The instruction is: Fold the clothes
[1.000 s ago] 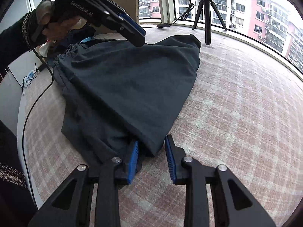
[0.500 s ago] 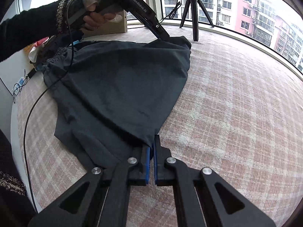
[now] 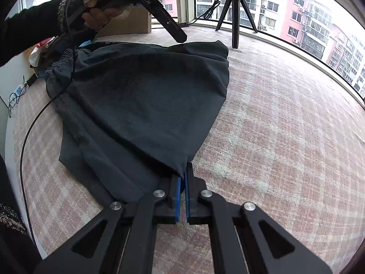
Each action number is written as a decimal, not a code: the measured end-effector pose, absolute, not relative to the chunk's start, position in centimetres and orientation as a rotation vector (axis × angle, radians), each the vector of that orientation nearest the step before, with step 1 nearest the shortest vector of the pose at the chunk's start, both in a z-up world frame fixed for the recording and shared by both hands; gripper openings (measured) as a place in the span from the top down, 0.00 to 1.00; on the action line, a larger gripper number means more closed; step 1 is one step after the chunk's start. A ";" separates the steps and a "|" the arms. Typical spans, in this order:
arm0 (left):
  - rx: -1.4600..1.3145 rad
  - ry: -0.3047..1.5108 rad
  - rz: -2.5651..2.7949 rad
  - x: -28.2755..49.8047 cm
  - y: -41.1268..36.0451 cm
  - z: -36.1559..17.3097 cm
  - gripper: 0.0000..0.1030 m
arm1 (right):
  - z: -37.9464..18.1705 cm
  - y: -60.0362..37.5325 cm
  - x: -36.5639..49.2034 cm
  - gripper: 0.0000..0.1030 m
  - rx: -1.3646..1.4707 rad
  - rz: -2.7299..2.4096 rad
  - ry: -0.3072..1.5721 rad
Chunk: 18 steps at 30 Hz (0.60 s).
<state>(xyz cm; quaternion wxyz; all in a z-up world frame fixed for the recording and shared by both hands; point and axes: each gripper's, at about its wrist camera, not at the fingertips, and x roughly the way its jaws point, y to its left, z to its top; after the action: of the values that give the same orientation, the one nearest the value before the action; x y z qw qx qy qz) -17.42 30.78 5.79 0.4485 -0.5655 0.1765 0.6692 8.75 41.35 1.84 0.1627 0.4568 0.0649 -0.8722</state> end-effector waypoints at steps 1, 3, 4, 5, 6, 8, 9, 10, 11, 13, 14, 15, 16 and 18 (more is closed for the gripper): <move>-1.391 0.455 1.687 -18.4 30.6 5.8 0.75 | 1.8 41.3 8.7 0.97 1.304 -2.489 0.191; -1.392 0.496 1.699 -19.6 30.7 5.1 0.75 | 1.8 41.2 8.7 0.97 1.307 -2.488 0.186; -1.403 0.519 1.690 -20.0 30.9 4.6 0.76 | 1.8 41.2 8.7 0.97 1.309 -2.487 0.183; -1.416 0.543 1.661 -20.1 31.2 4.0 0.76 | 1.9 41.2 8.7 0.97 1.311 -2.486 0.182; -1.419 0.571 1.624 -19.8 31.5 3.4 0.76 | 1.9 41.3 8.6 0.97 1.313 -2.487 0.180; -1.428 0.621 1.550 -19.0 32.3 2.2 0.76 | 1.9 41.3 8.7 0.97 1.315 -2.489 0.178; -1.432 0.643 1.515 -18.5 32.8 1.7 0.76 | 1.9 41.3 8.6 0.97 1.317 -2.490 0.175; -1.422 0.674 1.502 -18.0 33.2 1.4 0.76 | 1.8 41.3 8.6 0.97 1.318 -2.491 0.173; -1.391 0.696 1.508 -17.5 33.5 1.5 0.76 | 1.8 41.3 8.6 0.97 1.319 -2.492 0.170; -1.388 0.683 1.480 -17.0 33.9 1.6 0.84 | 1.8 41.3 8.5 0.97 1.324 -2.493 0.166; -1.370 0.687 1.498 -16.8 34.0 1.8 1.00 | 1.9 41.3 8.5 0.97 1.326 -2.493 0.167; -1.352 0.690 1.517 -16.5 34.0 2.1 0.99 | 1.9 41.4 8.4 0.97 1.330 -2.494 0.164; -1.335 0.686 1.538 -16.4 33.9 2.5 0.99 | 2.2 41.5 8.5 0.97 1.320 -2.503 0.153; -1.324 0.642 1.575 -16.7 33.3 3.5 0.99 | 2.8 41.8 8.6 0.98 1.299 -2.521 0.132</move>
<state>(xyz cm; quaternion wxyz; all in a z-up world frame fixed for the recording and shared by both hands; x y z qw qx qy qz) -16.67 33.30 3.49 0.4734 -0.5411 0.2622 0.6437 8.58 41.76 2.81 0.1507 0.4522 0.0458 -0.8779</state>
